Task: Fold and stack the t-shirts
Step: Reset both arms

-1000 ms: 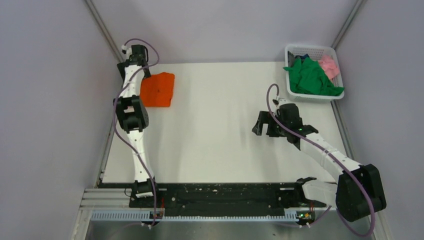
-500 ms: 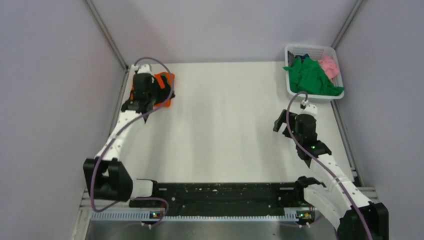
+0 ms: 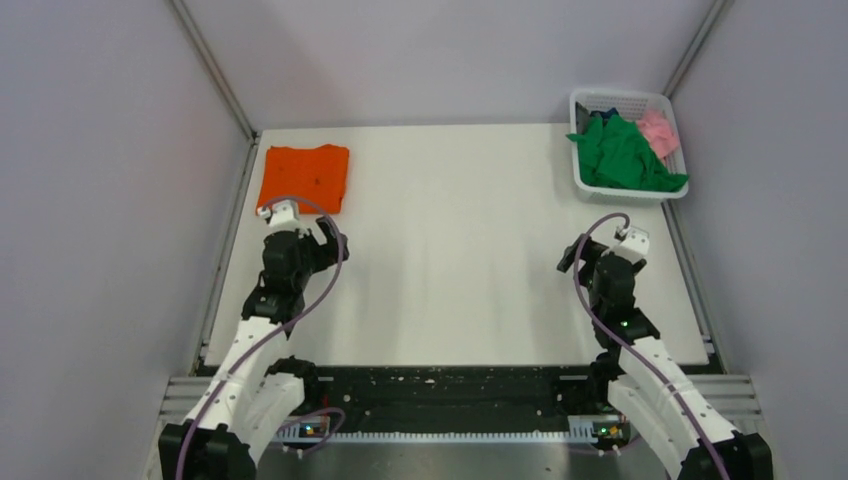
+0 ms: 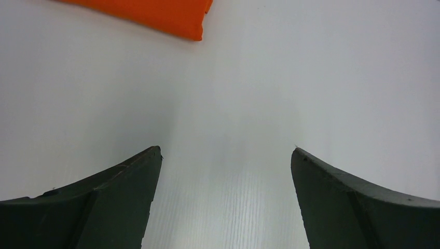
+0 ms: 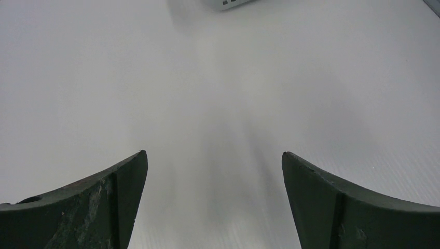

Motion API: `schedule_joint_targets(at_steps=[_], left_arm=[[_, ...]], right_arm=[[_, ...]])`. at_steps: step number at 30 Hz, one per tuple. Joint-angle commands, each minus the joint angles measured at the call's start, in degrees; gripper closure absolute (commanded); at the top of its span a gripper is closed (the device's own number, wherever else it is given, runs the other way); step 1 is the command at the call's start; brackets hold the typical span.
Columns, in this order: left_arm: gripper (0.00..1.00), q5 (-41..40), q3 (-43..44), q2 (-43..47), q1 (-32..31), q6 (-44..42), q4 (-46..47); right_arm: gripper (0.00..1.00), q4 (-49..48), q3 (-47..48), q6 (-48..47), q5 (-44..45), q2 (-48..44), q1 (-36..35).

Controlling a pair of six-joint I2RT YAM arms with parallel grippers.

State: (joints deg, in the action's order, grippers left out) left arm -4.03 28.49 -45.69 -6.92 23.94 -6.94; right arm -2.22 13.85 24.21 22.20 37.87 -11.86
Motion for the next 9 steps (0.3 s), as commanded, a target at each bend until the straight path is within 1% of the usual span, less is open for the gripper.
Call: schedule_joint_targets(at_steps=[1,9], left_arm=[[0.01,-1.6,0.0,0.1,-0.1,0.3,5.7],[0.01,-0.2,0.4,-0.5,-0.1,0.2,5.4]], right_arm=[[0.01,-3.9,0.6,-0.1,3.1,-1.3,0.2],[0.01,-3.1,-0.1,-0.8,2.6,-6.2,0.2]])
